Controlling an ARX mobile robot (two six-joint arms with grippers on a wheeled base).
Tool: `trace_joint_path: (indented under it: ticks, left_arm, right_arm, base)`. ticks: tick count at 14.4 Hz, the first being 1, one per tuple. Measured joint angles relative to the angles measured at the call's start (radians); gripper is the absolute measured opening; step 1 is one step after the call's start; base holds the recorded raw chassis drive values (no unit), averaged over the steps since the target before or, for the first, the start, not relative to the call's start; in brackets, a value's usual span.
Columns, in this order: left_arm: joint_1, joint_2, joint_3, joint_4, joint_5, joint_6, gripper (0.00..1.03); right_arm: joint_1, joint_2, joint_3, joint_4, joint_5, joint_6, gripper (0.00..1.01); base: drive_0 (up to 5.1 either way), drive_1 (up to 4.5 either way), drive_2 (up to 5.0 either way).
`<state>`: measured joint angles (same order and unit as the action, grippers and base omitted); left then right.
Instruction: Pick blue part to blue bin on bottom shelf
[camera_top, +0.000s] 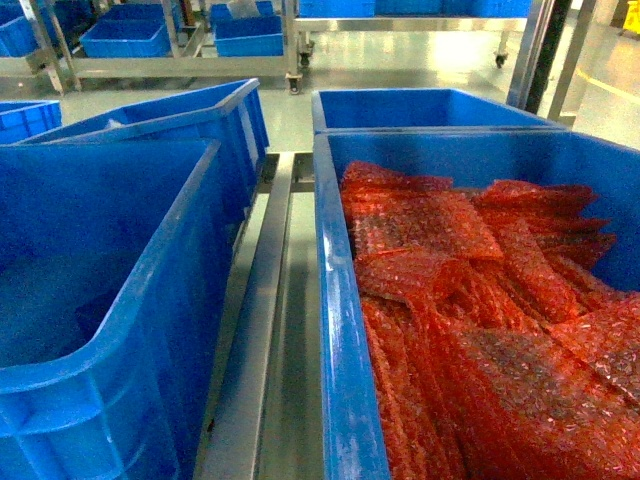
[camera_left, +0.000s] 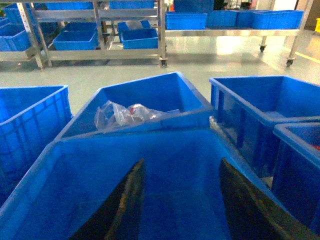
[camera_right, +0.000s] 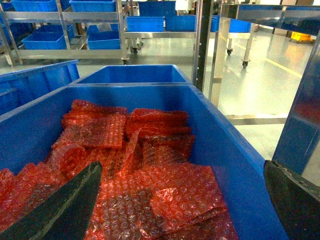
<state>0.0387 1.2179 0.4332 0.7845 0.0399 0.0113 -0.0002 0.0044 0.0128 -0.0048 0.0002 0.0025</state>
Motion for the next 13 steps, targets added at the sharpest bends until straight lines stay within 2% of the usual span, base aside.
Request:
trace_joint_path:
  ticks: [1,2,3,5,7,8,9,13]
  left_arm:
    - [-0.025,-0.027,-0.041,0.005,-0.037,-0.005,0.33]
    - [-0.043,-0.119,-0.141,0.018,-0.036,-0.005,0.05]
    - [-0.039,-0.237,-0.246,-0.004,-0.04,-0.008,0.02]
    - [-0.039,-0.46,-0.353,-0.116,-0.04,-0.008,0.02]
    - [-0.039,-0.548,-0.381,-0.175,-0.04,-0.008,0.02]
    - [-0.039,-0.557,-0.414,-0.138,-0.04,-0.008,0.02]
    - [-0.039,-0.677,-0.42,-0.252,-0.04,-0.008,0.02]
    - [-0.039,-0.796,-0.42,-0.37,-0.04,-0.008,0.02]
  right_arm:
    - [0.0,0.0,0.0,-0.001,0.0,0.0,0.98]
    - [0.0,0.0,0.0,0.0,0.0,0.0,0.98]
    - [0.0,0.0,0.0,0.0,0.0,0.0,0.98]
    - [0.0,0.0,0.0,0.0,0.0,0.0,0.98]
    - [0.0,0.0,0.0,0.0,0.0,0.0,0.98]
    - [0.0,0.0,0.0,0.0,0.0,0.0,0.98]
    - [0.0,0.0,0.0,0.0,0.0,0.0,0.98]
    - [0.0,0.0,0.0,0.0,0.0,0.0,0.98]
  base:
    - [0.0,0.0,0.0]
    - [0.0,0.0,0.0]
    - [0.0,0.0,0.0]
    - [0.0,0.0,0.0]
    - [0.0,0.0,0.0]
    - [0.0,0.0,0.0]
    - [0.0,0.0,0.0]
    - [0.0,0.0,0.0]
